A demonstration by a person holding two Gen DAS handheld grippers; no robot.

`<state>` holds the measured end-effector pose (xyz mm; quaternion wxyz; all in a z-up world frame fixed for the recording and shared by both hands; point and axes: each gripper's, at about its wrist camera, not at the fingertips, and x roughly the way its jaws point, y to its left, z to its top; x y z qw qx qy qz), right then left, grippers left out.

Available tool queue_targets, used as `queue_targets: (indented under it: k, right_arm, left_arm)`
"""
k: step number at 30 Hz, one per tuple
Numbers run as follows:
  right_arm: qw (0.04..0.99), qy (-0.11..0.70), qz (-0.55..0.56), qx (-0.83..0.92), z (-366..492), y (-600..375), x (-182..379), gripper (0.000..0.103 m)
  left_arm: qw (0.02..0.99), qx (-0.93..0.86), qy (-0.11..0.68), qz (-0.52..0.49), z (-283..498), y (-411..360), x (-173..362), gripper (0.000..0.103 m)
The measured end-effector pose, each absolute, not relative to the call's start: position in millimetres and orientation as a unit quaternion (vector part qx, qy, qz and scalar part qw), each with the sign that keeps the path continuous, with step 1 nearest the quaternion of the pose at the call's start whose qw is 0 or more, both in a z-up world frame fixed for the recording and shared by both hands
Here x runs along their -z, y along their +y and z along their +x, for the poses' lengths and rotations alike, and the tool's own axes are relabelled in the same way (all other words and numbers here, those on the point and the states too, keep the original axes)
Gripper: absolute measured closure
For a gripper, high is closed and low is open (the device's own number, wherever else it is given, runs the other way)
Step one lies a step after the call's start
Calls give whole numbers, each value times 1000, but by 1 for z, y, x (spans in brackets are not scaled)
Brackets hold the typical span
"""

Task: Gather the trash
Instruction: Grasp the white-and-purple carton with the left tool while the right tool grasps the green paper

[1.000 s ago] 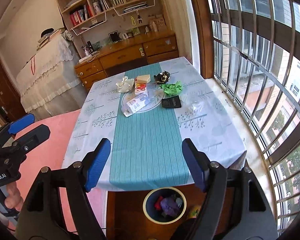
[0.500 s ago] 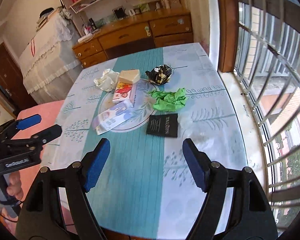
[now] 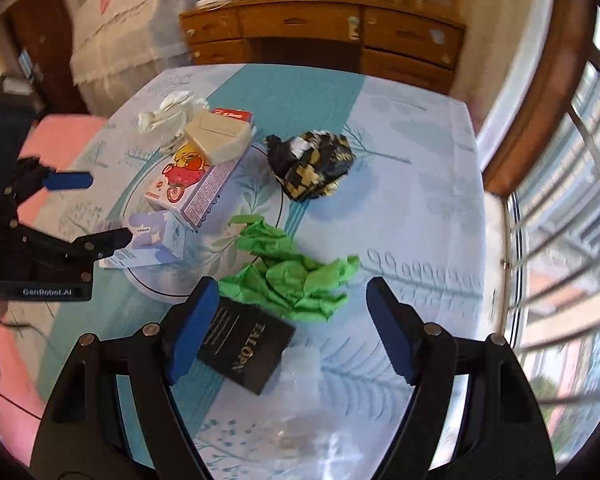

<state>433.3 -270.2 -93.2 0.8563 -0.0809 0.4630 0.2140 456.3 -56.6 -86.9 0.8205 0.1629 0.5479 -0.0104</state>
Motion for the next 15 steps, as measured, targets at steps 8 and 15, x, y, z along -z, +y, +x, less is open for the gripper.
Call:
queue_targets:
  k: [8, 15]
  right_arm:
    - [825, 482, -128, -266, 454, -249, 120, 29]
    - [804, 503, -139, -287, 456, -243, 132, 29]
  left_arm:
    - [813, 21, 573, 105, 480, -41, 99, 22]
    - [781, 72, 619, 43, 490, -38, 105, 27]
